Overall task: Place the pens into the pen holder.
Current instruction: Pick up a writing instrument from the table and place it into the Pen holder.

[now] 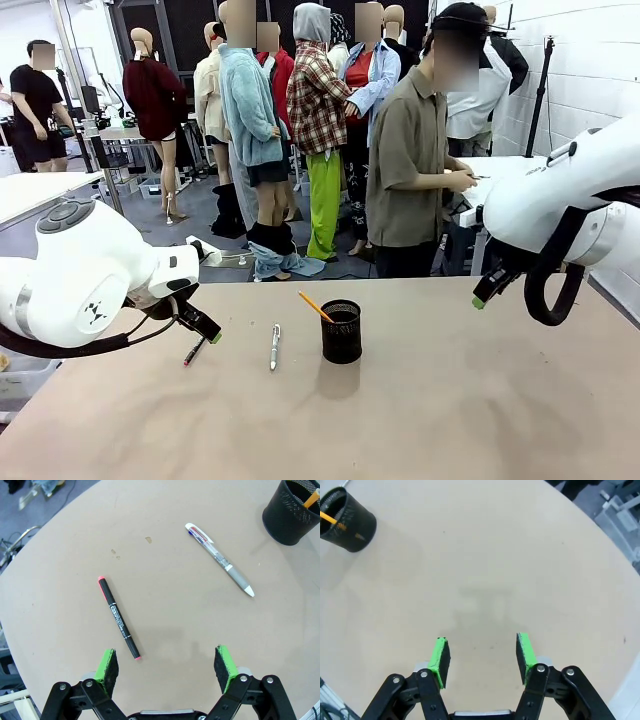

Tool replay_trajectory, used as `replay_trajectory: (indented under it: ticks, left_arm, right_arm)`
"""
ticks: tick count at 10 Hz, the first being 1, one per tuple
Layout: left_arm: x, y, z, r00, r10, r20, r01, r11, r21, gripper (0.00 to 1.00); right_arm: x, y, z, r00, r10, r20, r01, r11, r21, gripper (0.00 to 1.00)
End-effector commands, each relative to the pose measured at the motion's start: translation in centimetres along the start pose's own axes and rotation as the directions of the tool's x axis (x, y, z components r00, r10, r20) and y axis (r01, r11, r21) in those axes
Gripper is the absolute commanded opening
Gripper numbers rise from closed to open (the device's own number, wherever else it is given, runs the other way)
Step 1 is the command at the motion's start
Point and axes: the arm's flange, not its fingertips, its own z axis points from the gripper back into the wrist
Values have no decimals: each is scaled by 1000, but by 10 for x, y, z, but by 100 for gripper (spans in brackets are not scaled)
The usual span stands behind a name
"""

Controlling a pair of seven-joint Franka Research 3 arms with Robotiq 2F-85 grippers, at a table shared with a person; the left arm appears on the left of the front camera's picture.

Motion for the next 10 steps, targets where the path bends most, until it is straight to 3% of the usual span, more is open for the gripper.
replay_trajectory:
  ticks: [1,3,4,7,10]
  left_arm:
    - [0,2,1,1000,4,2,-4,1000,0,100]
    - [0,0,0,1000,0,0,0,1000,0,100]
    - [13,17,-6,999,22,-30,-24,999,-43,100]
    - [49,75,-31,983,90,-158,-113,983,-144,100]
    - [65,101,-67,953,131,-274,-181,969,-169,100]
  right_arm:
    - [1,-4,1,998,18,57,-19,1000,21,67]
    - [1,-4,1,998,18,57,-19,1000,21,67]
    - [1,-4,1,998,18,57,-19,1000,21,67]
    - [1,-4,1,998,18,57,-19,1000,21,67]
    - [1,-4,1,998,18,57,-19,1000,21,67]
